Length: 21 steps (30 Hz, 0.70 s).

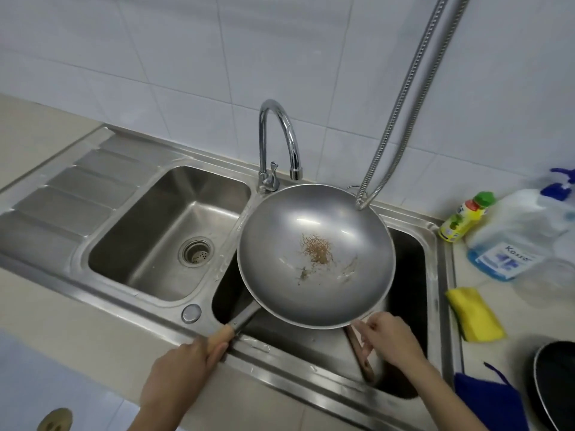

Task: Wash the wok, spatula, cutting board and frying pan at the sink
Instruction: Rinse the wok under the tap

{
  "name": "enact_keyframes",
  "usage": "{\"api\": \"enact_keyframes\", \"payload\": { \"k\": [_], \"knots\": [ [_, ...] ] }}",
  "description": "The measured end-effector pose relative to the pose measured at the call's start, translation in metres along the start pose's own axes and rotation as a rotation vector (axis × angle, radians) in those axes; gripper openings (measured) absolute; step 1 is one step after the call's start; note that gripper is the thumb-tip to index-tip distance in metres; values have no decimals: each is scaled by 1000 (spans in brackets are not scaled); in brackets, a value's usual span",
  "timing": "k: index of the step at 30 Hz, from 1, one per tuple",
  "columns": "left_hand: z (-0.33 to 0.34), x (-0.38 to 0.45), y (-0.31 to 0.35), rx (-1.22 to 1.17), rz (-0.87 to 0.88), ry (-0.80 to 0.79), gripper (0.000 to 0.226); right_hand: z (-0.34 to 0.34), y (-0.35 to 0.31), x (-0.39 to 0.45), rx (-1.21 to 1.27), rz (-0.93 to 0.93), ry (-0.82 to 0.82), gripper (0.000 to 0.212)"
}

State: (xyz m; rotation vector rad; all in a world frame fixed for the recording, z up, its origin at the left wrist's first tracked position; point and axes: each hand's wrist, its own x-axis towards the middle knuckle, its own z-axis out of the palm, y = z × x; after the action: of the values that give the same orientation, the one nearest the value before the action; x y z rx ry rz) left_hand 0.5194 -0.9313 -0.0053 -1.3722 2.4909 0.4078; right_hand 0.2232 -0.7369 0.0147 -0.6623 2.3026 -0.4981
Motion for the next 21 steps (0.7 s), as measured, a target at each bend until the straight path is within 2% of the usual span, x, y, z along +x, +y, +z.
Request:
{"api": "enact_keyframes", "payload": {
  "k": [1,6,7,9,11,14,16,18,21],
  "knots": [
    [-1,1,-1,-11,5,-13,52,-14,-9,3,-95,-38,78,42],
    [-2,3,-2,-29,13,-45,47,-46,-119,77,-36,-403,293,18],
    [-4,3,-1,-21,9,-46,45,-44,-146,97,-63,-477,327,19],
    [-10,4,2,-31,-20,-54,48,-33,-196,134,-123,-568,346,35],
    [-11,7,1,-47,-22,-43,54,-16,-239,160,-68,-565,331,44],
    [-1,10,-3,-141,28,95,50,7,-280,184,64,-518,423,42],
    [1,16,-7,-124,46,38,62,17,-288,197,147,-475,487,40],
    [11,16,-11,-79,40,48,61,27,-289,204,359,-385,532,35],
    [12,16,-15,-84,63,80,64,46,-285,208,447,-420,662,35]
  ]
}}
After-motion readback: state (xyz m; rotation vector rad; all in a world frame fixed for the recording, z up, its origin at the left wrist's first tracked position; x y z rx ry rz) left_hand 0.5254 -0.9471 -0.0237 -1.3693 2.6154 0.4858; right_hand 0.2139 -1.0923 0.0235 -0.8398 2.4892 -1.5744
